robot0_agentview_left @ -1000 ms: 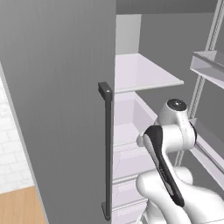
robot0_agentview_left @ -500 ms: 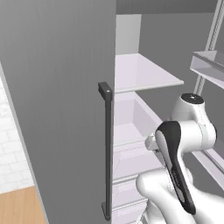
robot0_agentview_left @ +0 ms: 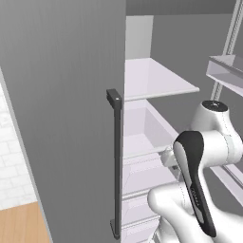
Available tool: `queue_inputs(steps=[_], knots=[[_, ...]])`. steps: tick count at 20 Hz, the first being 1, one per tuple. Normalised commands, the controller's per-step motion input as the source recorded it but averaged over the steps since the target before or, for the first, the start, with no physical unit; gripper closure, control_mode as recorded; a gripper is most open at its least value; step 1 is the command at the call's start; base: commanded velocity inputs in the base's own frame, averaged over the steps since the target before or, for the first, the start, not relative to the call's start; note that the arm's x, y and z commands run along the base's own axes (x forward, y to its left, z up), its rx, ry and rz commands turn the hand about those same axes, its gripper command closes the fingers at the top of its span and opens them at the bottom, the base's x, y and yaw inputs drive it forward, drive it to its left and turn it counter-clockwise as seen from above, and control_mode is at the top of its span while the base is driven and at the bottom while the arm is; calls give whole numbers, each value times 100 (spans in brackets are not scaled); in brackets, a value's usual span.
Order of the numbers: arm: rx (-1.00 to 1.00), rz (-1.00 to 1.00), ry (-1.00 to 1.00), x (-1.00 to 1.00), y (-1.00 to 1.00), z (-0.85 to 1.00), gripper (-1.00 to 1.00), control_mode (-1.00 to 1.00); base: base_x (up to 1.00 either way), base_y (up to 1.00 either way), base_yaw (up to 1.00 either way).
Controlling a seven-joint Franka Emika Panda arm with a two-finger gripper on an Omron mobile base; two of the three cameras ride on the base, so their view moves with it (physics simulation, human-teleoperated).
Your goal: Place one garlic and one steak in each tupperware on the nearby counter, to pack two identical lunches.
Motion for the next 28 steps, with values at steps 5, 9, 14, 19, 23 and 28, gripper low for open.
queue_inputs(steps=[5,9,14,19,23,28], knots=[[0,0,0,-3,0,0,100,100,-73,1,0],[0,0,0,0,0,0,100,100,-100,11,-1],[0,0,0,0,0,0,100,100,-100,4,-9],[0,0,0,0,0,0,100,100,-53,0,-72],[0,0,0,0,0,0,100,100,0,0,-93],[0,0,0,0,0,0,100,100,9,-8,-89]])
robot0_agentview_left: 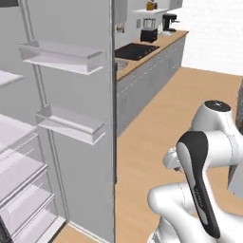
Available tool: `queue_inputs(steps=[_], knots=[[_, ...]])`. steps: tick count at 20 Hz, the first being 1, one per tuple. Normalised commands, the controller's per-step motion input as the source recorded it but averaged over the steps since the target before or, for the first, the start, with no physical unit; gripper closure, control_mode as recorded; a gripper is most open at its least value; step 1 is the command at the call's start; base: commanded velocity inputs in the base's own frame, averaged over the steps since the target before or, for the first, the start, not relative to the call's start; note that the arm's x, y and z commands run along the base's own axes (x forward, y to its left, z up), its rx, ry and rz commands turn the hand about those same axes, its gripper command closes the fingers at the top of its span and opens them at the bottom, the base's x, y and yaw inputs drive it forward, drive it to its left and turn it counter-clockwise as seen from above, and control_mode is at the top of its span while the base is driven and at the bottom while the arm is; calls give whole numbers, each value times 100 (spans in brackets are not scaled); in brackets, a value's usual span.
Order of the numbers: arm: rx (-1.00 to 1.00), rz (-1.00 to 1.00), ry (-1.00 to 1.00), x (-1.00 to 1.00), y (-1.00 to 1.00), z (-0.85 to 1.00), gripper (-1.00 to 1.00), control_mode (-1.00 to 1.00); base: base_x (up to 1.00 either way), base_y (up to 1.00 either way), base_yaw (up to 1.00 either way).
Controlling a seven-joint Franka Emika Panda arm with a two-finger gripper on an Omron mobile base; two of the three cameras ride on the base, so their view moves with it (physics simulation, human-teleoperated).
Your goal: Place one garlic and one steak in each tupperware on the nearby counter, to pack two identical lunches.
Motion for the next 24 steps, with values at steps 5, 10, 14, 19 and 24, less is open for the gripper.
queue_inputs(steps=[5,10,14,19,24], knots=[[0,0,0,0,0,0,100,100,81,24,-55],[0,0,0,0,0,0,100,100,100,-23,-1],[0,0,0,0,0,0,100,100,39,-88,25],[0,0,0,0,0,0,100,100,90,-94,35],[0,0,0,0,0,0,100,100,100,-55,24]])
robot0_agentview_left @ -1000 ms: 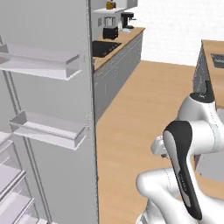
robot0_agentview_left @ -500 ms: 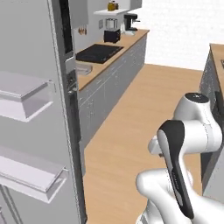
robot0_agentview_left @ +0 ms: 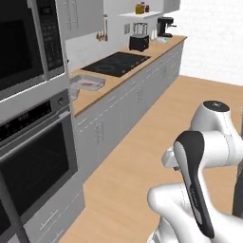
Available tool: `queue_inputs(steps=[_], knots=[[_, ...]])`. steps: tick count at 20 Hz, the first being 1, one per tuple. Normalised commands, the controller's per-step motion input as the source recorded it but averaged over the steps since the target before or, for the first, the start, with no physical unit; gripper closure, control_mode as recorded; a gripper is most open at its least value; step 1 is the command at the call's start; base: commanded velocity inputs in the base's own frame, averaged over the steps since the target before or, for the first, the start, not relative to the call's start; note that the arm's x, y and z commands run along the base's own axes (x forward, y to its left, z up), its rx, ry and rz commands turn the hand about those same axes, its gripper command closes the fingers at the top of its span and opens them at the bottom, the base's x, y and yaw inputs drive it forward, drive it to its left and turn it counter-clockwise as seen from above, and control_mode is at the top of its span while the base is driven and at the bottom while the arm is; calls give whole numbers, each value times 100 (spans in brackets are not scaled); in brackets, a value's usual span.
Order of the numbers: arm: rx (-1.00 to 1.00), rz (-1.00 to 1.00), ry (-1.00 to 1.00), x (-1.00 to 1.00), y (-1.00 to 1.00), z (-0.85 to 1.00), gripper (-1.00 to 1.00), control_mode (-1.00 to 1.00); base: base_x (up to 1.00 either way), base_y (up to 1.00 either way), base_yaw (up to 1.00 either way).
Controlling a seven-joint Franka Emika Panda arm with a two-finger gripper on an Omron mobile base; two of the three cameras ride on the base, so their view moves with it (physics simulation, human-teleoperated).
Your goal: Place one garlic and one steak in each tupperware on the nearby counter, to pack two identical lunches.
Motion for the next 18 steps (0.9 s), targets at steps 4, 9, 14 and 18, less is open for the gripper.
queue_inputs(steps=[4,9,14,18], knots=[[0,0,0,0,0,0,100,100,100,-44,18],[0,0,0,0,0,0,100,100,100,8,-6],[0,0,0,0,0,0,100,100,100,67,-28],[0,0,0,0,0,0,100,100,100,-1,-1]])
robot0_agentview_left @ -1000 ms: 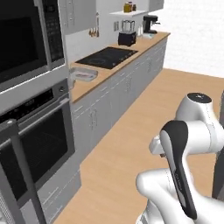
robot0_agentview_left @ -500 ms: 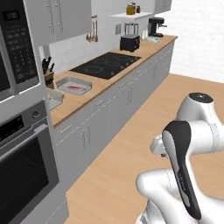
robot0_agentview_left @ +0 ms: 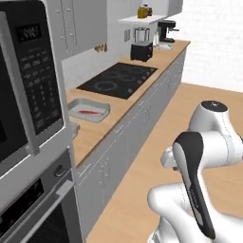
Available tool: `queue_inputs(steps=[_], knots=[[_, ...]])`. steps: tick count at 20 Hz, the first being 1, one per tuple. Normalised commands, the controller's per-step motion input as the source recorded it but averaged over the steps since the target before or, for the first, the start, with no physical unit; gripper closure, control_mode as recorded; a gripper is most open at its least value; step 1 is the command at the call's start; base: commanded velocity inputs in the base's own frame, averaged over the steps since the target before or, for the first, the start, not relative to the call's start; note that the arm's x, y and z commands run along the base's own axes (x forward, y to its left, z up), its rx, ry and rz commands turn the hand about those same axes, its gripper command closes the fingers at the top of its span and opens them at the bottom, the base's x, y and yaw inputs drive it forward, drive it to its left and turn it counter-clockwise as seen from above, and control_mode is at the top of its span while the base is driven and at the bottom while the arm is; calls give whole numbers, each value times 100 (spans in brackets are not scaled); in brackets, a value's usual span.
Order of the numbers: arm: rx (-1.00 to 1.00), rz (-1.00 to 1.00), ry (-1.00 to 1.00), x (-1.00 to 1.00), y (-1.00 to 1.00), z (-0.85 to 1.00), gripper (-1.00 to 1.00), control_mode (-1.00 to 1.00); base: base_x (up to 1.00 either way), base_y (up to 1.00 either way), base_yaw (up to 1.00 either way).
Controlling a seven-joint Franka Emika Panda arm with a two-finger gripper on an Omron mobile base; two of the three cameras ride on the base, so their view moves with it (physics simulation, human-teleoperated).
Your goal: Place one garlic and one steak in each tupperware on the nearby counter, to pack two identical lunches.
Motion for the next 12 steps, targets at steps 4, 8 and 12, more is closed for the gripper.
queue_inputs(steps=[4,8,12], knots=[[0,0,0,0,0,0,100,100,100,-17,33],[0,0,0,0,0,0,100,100,100,-11,60],[0,0,0,0,0,0,100,100,100,-8,80]])
